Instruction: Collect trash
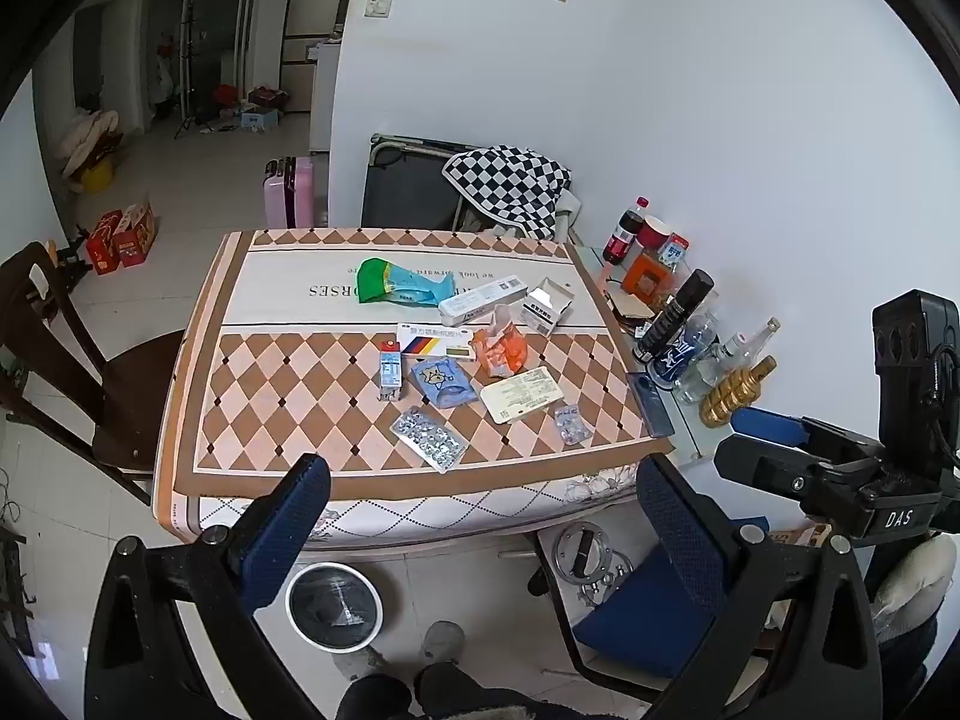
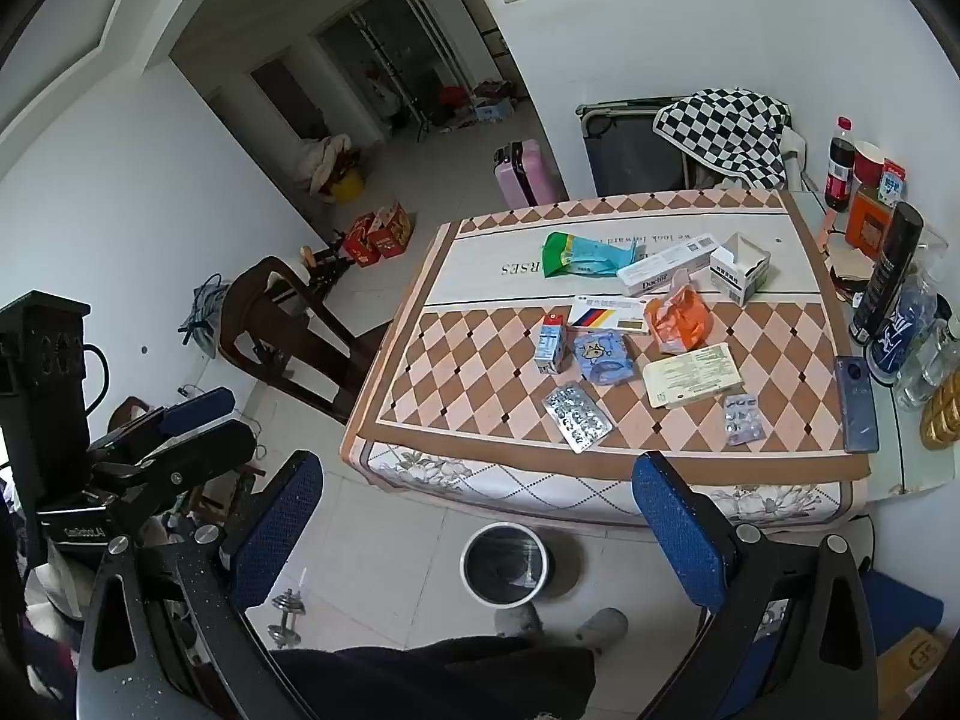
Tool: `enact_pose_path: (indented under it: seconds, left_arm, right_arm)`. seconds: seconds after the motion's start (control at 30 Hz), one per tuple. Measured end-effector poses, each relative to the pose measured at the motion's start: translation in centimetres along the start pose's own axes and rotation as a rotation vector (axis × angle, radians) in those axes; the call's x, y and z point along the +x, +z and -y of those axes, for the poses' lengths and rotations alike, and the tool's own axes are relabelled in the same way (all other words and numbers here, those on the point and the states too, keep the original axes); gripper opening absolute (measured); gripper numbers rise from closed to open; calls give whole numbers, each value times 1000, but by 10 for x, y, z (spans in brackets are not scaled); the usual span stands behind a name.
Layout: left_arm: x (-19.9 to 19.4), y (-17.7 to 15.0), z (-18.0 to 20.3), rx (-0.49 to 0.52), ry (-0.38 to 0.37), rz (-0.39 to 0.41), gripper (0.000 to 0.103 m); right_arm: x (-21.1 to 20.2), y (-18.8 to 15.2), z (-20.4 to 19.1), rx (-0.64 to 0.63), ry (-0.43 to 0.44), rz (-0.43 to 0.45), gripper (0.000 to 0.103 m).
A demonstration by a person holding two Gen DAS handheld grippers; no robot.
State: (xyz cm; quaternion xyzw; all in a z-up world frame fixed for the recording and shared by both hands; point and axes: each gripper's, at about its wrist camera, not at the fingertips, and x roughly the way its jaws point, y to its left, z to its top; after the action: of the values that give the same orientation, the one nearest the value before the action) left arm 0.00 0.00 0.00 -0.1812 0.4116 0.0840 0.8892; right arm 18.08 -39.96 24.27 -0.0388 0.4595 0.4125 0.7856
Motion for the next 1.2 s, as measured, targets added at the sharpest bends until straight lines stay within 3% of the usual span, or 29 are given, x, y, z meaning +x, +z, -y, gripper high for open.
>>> enact_pose_path:
  seconds: [1.2]
  left_arm:
    - [-6, 9, 3, -7, -24, 18, 103]
  right_arm:
    - [3, 6, -1, -26, -4, -10, 103]
